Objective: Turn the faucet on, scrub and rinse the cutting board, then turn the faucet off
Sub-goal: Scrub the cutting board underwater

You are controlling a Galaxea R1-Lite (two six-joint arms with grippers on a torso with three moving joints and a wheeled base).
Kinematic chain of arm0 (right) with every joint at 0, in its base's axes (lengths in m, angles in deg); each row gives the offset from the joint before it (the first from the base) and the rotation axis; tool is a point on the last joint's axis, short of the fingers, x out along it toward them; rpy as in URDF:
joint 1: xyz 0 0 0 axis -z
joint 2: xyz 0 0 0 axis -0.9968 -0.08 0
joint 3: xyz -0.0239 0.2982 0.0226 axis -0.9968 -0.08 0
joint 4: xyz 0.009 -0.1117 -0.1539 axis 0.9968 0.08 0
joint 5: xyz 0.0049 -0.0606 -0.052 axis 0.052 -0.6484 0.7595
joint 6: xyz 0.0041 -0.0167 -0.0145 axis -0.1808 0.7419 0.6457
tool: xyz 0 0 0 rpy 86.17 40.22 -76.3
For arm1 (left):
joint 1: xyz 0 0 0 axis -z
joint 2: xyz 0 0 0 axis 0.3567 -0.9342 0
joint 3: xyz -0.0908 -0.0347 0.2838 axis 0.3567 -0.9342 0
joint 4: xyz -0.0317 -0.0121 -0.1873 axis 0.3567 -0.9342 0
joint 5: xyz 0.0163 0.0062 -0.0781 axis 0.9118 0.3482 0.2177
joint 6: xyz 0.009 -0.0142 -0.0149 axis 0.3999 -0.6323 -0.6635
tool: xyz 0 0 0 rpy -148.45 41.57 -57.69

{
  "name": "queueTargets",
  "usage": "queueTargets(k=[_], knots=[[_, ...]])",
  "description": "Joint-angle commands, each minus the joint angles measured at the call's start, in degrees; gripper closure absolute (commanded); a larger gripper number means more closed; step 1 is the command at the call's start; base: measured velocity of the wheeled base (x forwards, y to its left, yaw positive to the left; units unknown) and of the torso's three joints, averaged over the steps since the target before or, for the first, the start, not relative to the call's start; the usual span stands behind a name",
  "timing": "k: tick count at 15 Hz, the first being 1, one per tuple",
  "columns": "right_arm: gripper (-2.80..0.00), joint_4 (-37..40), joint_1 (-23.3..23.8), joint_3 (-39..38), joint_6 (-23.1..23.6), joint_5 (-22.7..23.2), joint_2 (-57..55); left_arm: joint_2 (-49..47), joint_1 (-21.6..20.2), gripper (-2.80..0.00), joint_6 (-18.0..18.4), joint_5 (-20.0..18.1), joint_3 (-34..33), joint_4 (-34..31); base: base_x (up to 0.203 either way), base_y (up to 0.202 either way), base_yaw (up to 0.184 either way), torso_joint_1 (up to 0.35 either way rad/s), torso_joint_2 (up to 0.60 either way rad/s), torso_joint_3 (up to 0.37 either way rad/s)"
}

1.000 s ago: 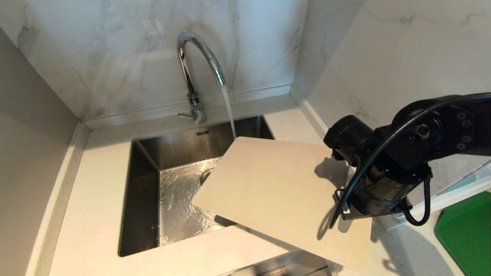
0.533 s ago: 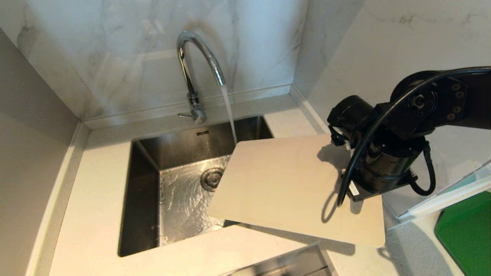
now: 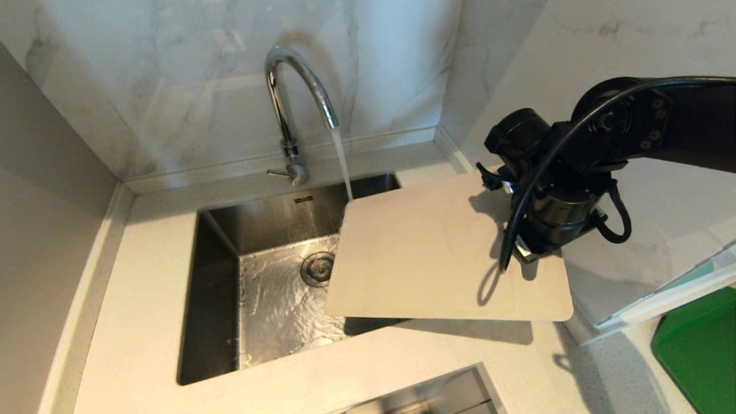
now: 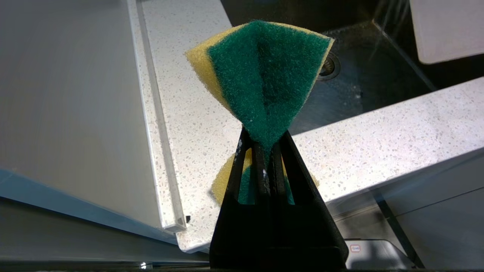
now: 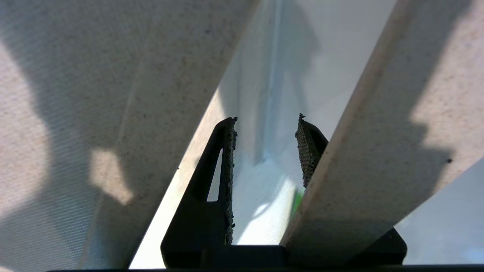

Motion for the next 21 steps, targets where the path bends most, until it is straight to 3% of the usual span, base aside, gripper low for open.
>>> queueTargets(k=[1, 3, 7, 21], knots=[[0.00, 0.2, 0.7, 4.9, 3.1, -1.1, -4.1, 0.0, 0.0, 0.00, -0.1, 0.0, -0.2, 0.0, 0.000, 0.000, 0.000, 0.000, 0.00, 0.000], [0.00, -1.6, 1.8, 6.0, 6.9, -2.1, -5.9, 0.0, 0.0, 0.00, -0.1, 0.0, -0.2, 0.0, 0.000, 0.000, 0.000, 0.000, 0.00, 0.000], [0.00, -9.7, 2.2, 6.0, 7.7, -2.2, -7.2, 0.0, 0.0, 0.00, 0.0, 0.0, -0.2, 0.0, 0.000, 0.000, 0.000, 0.000, 0.00, 0.000], [0.00, -18.2, 0.6, 6.0, 7.4, 1.1, -10.1, 0.0, 0.0, 0.00, -0.1, 0.0, -0.2, 0.0, 0.000, 0.000, 0.000, 0.000, 0.00, 0.000]])
